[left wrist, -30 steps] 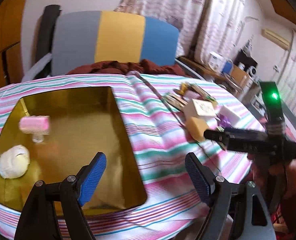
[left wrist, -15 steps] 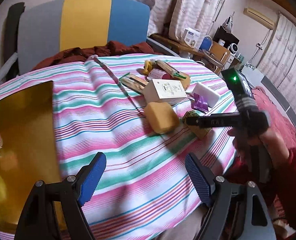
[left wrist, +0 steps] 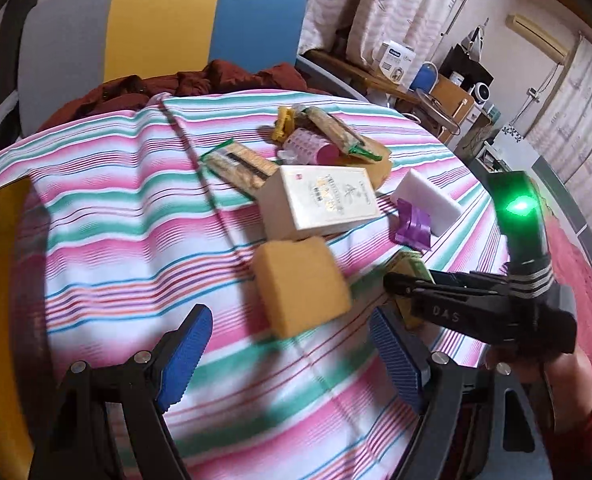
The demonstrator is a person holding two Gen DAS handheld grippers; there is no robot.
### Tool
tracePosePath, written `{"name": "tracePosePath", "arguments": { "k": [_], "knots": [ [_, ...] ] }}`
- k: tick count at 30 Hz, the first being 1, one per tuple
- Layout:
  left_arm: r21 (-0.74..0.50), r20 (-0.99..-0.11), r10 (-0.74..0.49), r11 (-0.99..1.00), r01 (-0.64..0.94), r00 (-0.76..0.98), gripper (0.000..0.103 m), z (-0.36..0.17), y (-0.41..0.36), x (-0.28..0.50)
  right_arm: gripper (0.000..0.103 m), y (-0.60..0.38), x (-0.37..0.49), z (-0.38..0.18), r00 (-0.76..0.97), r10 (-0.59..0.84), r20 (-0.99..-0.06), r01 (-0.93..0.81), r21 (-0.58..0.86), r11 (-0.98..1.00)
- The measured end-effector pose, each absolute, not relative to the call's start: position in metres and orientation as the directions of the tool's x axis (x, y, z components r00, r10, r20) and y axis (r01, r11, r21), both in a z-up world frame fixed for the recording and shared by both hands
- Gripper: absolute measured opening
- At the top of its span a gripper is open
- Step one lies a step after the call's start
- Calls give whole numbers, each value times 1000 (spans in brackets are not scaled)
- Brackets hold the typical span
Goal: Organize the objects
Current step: 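Return both tools to the pile and approach the yellow sponge and green box, then grasp the yellow sponge with the left tool while the right tool grasps the green box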
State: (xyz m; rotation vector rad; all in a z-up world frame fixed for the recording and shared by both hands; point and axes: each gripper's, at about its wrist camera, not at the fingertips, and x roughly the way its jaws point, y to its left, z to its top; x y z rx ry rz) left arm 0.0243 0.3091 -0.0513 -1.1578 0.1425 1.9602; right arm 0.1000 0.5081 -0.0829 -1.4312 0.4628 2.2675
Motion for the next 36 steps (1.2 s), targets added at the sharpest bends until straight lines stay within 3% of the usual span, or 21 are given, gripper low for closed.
{"name": "tracePosePath", "arguments": {
  "k": [4,11,15,17,20,24,27,29,33,34,35,36],
  "knots": [
    [-277,-769,597,-633,-723,-227,83,-57,332,23,39,531,115,-81,-427,144,-893,-586,151,-796],
    [-159,-792,532,-654,-739,-300,83,-77,355,17,45,532,120,-83,-423,140,-895,-587,152,-795],
    [-167,-782,545,-652,-740,-303,83,-89,350,11,46,536,121,-83,-416,138,-899,-586,149,-797],
    [-205,-768,572,-645,-736,-287,83,-93,346,9,51,538,122,-83,-415,132,-900,-586,153,-796],
    [-224,-746,597,-641,-734,-294,82,-94,341,9,81,535,115,-87,-441,79,-894,-566,209,-797],
    [-209,-738,601,-635,-744,-306,83,-95,340,11,83,528,118,-88,-446,76,-892,-558,210,-803],
    [-144,-746,577,-627,-765,-333,86,-97,347,19,97,526,125,-89,-493,58,-868,-559,264,-786],
    [-106,-752,557,-631,-769,-353,87,-99,351,23,98,525,127,-89,-505,43,-862,-561,290,-775],
    [-85,-760,548,-617,-782,-350,90,-100,355,25,98,514,124,-88,-458,66,-887,-531,213,-820],
    [-95,-754,555,-620,-779,-350,85,-100,352,24,97,512,125,-87,-455,71,-888,-526,203,-826],
    [-113,-745,567,-626,-771,-352,70,-98,348,23,94,510,126,-86,-452,78,-888,-526,195,-828],
    [-152,-729,594,-625,-766,-340,62,-97,343,22,83,510,128,-85,-453,85,-888,-528,189,-828]
  ]
}}
